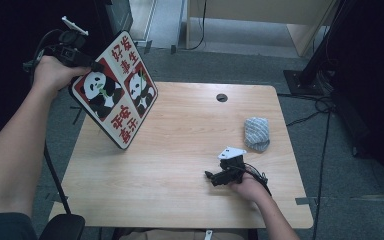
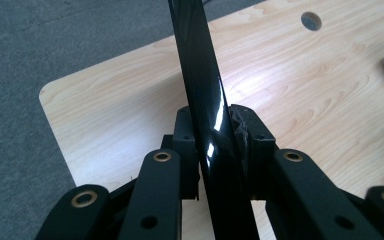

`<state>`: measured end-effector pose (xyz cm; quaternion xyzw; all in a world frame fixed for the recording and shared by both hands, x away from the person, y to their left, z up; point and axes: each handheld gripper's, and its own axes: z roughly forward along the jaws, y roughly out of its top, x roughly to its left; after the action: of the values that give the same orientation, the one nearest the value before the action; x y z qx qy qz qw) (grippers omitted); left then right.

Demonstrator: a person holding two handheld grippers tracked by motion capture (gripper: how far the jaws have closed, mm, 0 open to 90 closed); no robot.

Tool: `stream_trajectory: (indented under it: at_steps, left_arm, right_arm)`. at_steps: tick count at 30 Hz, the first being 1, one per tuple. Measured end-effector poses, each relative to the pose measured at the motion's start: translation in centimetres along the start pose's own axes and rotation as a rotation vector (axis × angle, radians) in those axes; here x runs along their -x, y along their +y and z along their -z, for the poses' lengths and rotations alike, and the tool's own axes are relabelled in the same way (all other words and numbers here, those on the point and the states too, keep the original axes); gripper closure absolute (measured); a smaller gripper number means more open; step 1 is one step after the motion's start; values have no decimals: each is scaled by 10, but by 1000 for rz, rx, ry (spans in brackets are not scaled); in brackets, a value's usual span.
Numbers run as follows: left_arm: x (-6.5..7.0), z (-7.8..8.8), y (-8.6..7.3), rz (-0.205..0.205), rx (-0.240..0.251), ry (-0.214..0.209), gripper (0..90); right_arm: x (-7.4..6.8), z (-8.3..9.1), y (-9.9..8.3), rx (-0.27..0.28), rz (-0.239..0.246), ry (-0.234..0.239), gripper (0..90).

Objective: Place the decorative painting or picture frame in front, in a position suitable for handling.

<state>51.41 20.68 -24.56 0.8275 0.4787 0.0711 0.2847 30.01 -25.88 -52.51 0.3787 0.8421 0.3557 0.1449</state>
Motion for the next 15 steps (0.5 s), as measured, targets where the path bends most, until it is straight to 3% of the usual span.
stream_trajectory:
  at_steps: [8, 12, 14, 15]
  left_arm:
    - [1, 2, 3, 41, 4, -34, 781]
    - [8, 3, 9, 43, -27, -31, 790]
    - [13, 4, 12, 22, -36, -23, 794]
    - [20, 6, 16, -7, -45, -9, 795]
  right_arm:
    - [0, 0, 0, 0, 0, 0, 0]
    - [0, 0, 0, 0, 0, 2, 0]
    - [0, 0, 0, 1, 3, 3, 0]
    - [0, 0, 0, 2, 5, 3, 0]
